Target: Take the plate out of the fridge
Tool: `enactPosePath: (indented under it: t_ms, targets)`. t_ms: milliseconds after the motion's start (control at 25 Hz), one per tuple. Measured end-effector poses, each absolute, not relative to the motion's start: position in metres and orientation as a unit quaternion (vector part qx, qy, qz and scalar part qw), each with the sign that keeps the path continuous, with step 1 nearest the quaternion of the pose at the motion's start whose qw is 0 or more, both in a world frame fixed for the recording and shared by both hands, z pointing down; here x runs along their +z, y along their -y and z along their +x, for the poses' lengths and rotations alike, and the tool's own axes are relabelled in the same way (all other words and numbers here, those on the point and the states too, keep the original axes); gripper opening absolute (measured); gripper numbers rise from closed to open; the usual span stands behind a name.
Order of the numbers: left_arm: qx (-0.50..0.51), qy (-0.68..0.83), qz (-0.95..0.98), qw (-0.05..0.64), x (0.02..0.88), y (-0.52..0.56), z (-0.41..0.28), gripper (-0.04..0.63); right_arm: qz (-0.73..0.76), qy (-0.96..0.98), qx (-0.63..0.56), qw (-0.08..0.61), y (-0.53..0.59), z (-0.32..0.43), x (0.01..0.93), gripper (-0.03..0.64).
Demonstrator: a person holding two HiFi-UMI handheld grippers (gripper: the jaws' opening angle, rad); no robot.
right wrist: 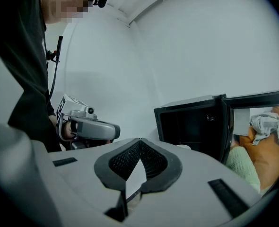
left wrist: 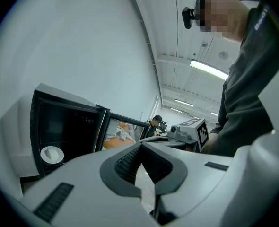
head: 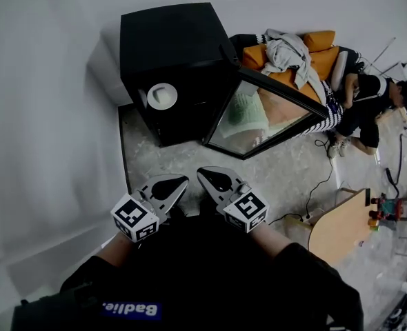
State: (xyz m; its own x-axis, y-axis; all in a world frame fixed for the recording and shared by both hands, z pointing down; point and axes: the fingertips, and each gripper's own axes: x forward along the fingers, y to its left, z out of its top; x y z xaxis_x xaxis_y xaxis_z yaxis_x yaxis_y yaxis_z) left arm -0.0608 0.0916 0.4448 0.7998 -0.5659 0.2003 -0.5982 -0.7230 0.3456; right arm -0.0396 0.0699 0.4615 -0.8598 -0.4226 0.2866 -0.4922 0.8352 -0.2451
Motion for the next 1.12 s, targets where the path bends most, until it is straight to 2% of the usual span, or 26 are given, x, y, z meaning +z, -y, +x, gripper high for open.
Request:
enactPosePath:
  t_ms: [680,1120]
  targets:
    - [0.046,0.401,0.892,0.204,0.441,-0.003,-0.039,-0.003,0.164,0.966,0.156,0.127,0.025,-0.019,0.470,0.009]
    - [0.051,0.427,0.879,0.205,0.448,0.017,-0.030,-0.003,0.137,0.970,0.145,0.138,0.046,-0.007,0.483,0.009]
